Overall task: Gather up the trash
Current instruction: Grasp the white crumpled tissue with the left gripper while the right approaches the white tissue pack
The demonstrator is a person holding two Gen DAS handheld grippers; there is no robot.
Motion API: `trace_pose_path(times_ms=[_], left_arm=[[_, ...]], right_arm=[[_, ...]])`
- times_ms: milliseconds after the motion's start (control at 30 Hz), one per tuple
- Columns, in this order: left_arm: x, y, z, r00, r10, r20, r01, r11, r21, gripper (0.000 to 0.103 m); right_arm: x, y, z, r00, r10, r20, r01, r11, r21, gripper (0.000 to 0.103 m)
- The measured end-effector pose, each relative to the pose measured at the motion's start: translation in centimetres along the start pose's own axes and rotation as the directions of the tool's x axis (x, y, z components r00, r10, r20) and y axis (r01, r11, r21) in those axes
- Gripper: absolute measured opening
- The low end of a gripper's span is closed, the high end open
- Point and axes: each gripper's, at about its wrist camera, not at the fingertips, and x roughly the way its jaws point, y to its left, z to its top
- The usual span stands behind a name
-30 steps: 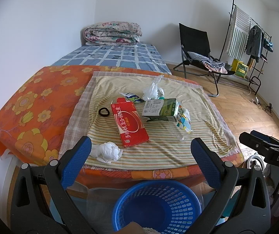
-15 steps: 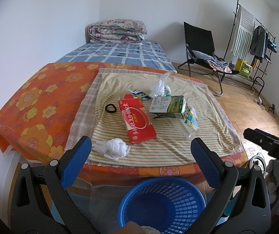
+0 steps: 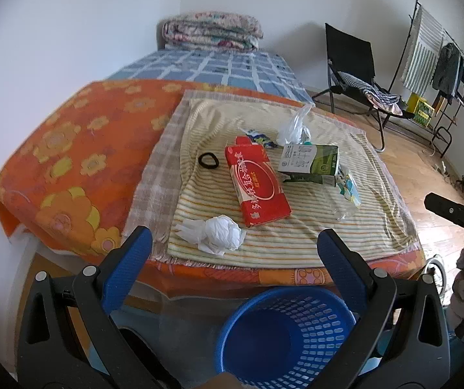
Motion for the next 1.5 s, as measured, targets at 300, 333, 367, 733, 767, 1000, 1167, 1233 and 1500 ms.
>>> trace_pose_path(times_ms=[300, 333, 367, 733, 767, 1000, 1167, 1233, 1500], left_arm=[[3.4, 2.4, 1.8, 0.996, -0.016, -0.087, 0.006, 0.994, -0.105, 0.1], [4.0, 2.6, 1.9, 0.995, -0.01, -0.098, -0.001, 0.994, -0.106, 0.098], [4.5, 2.7, 2.0, 0.994, -0.004, -0.109, -0.007, 0.994, -0.106, 0.098], [11.2, 4.6, 1.6, 0.956, -0.036, -0.291, -0.023, 0.98, -0.199, 0.083], [11.7, 4.6, 1.6, 0.953, -0.046, -0.3, -0.019, 0.978, -0.209, 0.083], [14.6, 3.9, 1.5, 0.93, -0.071, -0.36, -0.011, 0.975, -0.221, 0.074], [16.1, 3.7, 1.7, 0.922, -0.081, -0.379, -0.008, 0.974, -0.227, 0.067], [16.6, 3.7, 1.9, 0.919, -0.085, -0.385, -0.006, 0.973, -0.23, 0.063], [18.3, 4.5, 1.8, 0.906, -0.103, -0.412, -0.007, 0.966, -0.258, 0.035]], right_arm=[[3.7, -3.2, 4.0, 0.997, -0.022, -0.075, 0.029, 0.996, 0.09, 0.103], [4.4, -3.8, 4.5, 0.996, -0.026, -0.085, 0.035, 0.994, 0.104, 0.103], [4.9, -4.1, 4.8, 0.995, -0.033, -0.092, 0.043, 0.993, 0.11, 0.103], [11.6, -7.5, 6.6, 0.979, -0.005, -0.203, 0.054, 0.97, 0.236, 0.102], [12.3, -7.6, 6.7, 0.977, -0.006, -0.213, 0.06, 0.968, 0.245, 0.101], [16.3, -8.2, 7.4, 0.966, 0.008, -0.257, 0.073, 0.95, 0.303, 0.097], [19.0, -8.8, 7.8, 0.957, 0.031, -0.289, 0.077, 0.932, 0.354, 0.089], [19.9, -9.2, 7.8, 0.952, 0.039, -0.303, 0.082, 0.923, 0.376, 0.084], [21.5, -10.8, 7.7, 0.948, 0.108, -0.299, 0.048, 0.881, 0.471, 0.068]])
